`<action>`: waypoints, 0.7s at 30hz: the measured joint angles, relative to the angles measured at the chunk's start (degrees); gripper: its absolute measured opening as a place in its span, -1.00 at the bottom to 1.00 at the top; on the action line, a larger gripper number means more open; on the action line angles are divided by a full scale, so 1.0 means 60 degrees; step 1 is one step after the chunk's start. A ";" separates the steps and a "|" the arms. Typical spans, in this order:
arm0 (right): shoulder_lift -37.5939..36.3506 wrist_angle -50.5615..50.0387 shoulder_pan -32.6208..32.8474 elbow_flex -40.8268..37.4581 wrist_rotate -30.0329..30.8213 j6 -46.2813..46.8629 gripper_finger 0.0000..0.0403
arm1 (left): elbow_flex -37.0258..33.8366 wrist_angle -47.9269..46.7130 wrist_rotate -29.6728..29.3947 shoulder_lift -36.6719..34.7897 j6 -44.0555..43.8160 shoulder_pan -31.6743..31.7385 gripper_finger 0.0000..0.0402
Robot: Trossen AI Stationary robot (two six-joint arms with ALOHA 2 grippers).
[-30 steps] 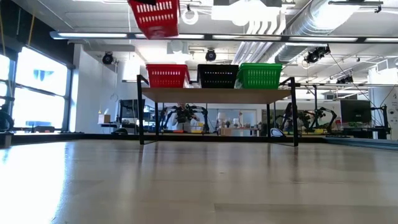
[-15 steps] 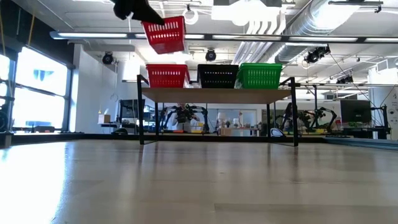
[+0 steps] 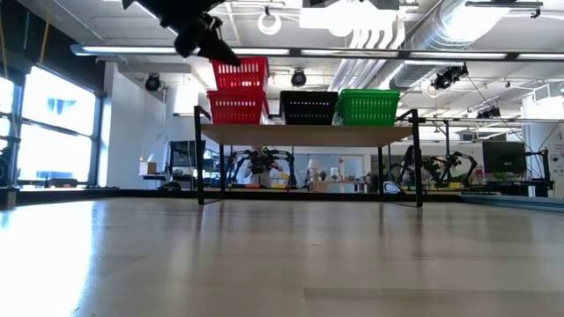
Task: Stack baskets on shelf by color
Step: Stack the red bin on the stacked red bins on the shelf
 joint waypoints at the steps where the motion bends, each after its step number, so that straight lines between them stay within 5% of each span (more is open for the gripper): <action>1: 0.0000 -0.0045 -0.0043 0.0001 -0.0025 0.0000 -0.22 | 0.0002 0.0025 0.0013 0.0047 0.0049 0.0003 -1.00; 21: 0.0000 -0.0274 -0.0372 0.0001 -0.0107 -0.0492 -0.22 | 0.0001 -0.0016 -0.0332 0.0783 0.0136 0.0003 -0.97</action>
